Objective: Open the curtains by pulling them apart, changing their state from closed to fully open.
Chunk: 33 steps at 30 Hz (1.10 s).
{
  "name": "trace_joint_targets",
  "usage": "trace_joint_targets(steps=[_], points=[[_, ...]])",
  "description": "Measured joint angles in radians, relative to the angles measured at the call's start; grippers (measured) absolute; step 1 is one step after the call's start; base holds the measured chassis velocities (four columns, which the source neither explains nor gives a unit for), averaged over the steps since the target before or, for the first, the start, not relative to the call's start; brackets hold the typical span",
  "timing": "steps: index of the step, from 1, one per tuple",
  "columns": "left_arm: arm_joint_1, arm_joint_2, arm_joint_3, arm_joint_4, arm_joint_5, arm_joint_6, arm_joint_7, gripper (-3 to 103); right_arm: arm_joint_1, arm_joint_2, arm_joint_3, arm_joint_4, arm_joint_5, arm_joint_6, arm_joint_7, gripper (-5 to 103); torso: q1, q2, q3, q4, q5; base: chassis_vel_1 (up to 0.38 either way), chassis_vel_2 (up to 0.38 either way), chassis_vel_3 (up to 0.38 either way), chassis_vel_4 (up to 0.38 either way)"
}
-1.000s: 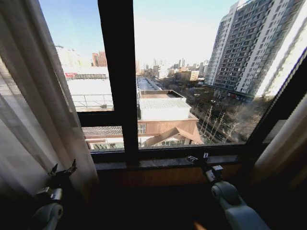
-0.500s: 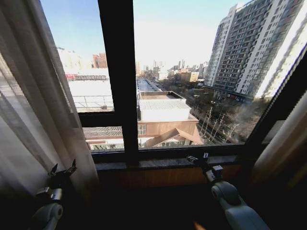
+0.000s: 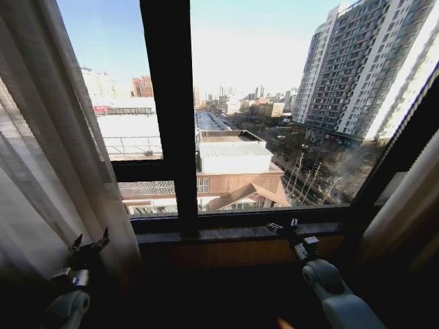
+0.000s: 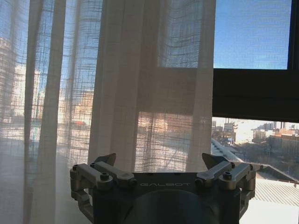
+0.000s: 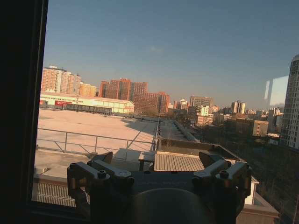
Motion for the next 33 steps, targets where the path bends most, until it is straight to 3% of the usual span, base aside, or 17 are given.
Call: trace_joint_targets(steps=[33], points=[[0.0,0.0,0.0,0.0,0.0,0.0,0.0,100,0.0,0.0,0.0,0.0,0.0,0.0,0.0,100,0.0,0.0,0.0,0.0,0.0,0.0,0.0,0.0,0.0]])
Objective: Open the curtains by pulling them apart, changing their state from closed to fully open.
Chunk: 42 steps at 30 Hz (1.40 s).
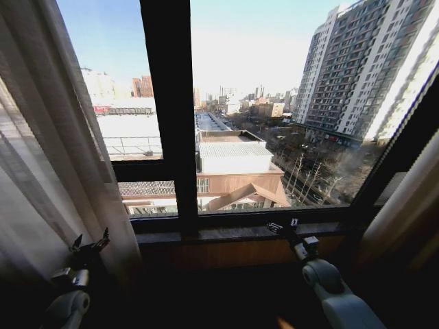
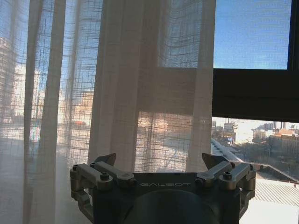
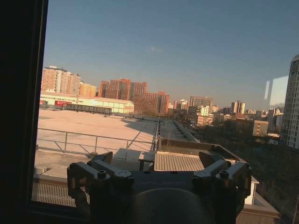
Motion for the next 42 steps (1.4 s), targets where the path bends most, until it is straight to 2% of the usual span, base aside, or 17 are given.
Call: trace_joint_targets(steps=[42], points=[[0.0,0.0,0.002,-0.001,0.0,0.002,0.0,100,0.0,0.0,0.0,0.0,0.0,0.0,0.0,100,0.0,0.0,0.0,0.0,0.0,0.0,0.0,0.0,0.0]])
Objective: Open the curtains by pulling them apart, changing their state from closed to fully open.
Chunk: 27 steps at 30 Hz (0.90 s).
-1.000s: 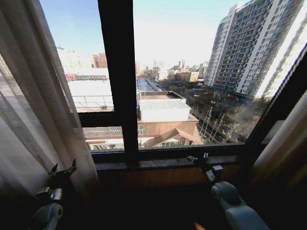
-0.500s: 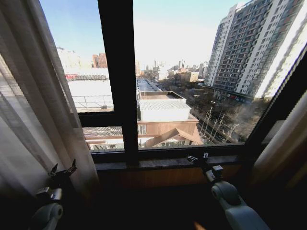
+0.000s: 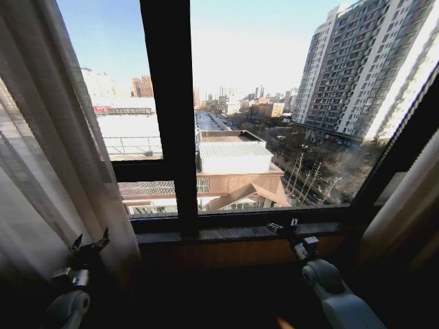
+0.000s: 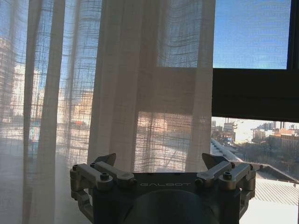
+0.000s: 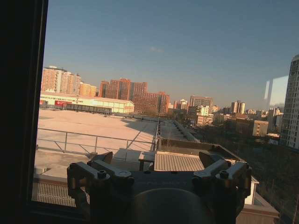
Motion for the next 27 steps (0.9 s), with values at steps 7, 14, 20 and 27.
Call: trace_joint_targets(steps=[7,14,20,27], points=[[-0.024,-0.031,0.077,-0.094,0.04,0.102,-0.036,100,0.0,0.0,0.0,0.0,0.0,0.0,0.0,100,0.0,0.0,0.0,-0.0001,-0.0001,0.0,0.0,0.0,0.0],[-0.075,-0.098,0.234,-0.29,0.124,0.318,-0.113,100,0.0,0.0,0.0,0.0,0.0,0.0,0.0,100,0.0,0.0,0.0,-0.0002,0.0003,0.0,0.0,0.0,0.0],[-0.142,-0.122,0.308,-0.377,0.223,0.407,-0.164,100,0.0,0.0,0.0,0.0,0.0,0.0,0.0,100,0.0,0.0,0.0,-0.0005,0.0009,0.0,0.0,0.0,0.0],[-0.188,-0.101,0.295,-0.316,0.242,0.374,-0.17,100,0.0,0.0,0.0,0.0,0.0,0.0,0.0,100,0.0,0.0,0.0,0.0002,-0.0001,0.0,0.0,0.0,0.0]])
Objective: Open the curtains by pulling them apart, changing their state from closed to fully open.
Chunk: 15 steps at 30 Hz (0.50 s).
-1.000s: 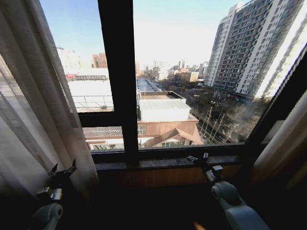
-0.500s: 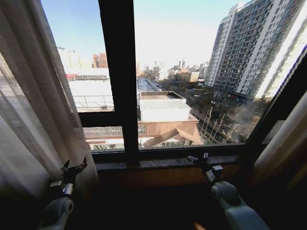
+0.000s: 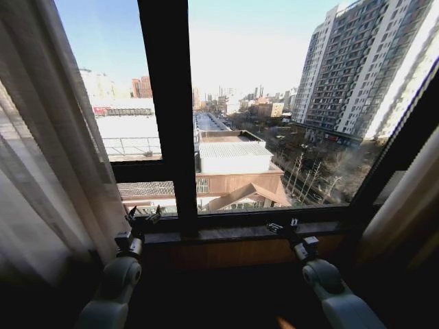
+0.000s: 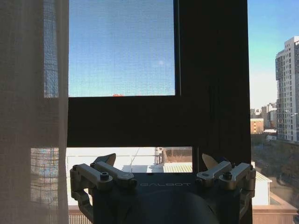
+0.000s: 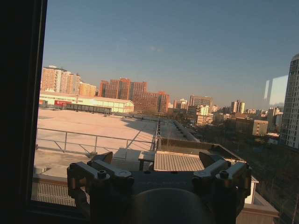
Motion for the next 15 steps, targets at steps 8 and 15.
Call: trace_joint_targets(steps=[8,15], points=[[-0.015,0.021,-0.008,0.109,-0.012,-0.142,0.045,100,0.0,0.0,0.0,0.0,0.0,0.0,0.0,100,0.0,0.0,0.0,-0.0005,0.0003,0.0,0.0,0.0,0.0],[0.059,0.019,-0.067,0.155,-0.02,-0.243,0.057,100,0.0,0.0,0.0,0.0,0.0,0.0,0.0,100,0.0,0.0,0.0,0.0001,-0.0002,0.0,0.0,0.0,0.0]])
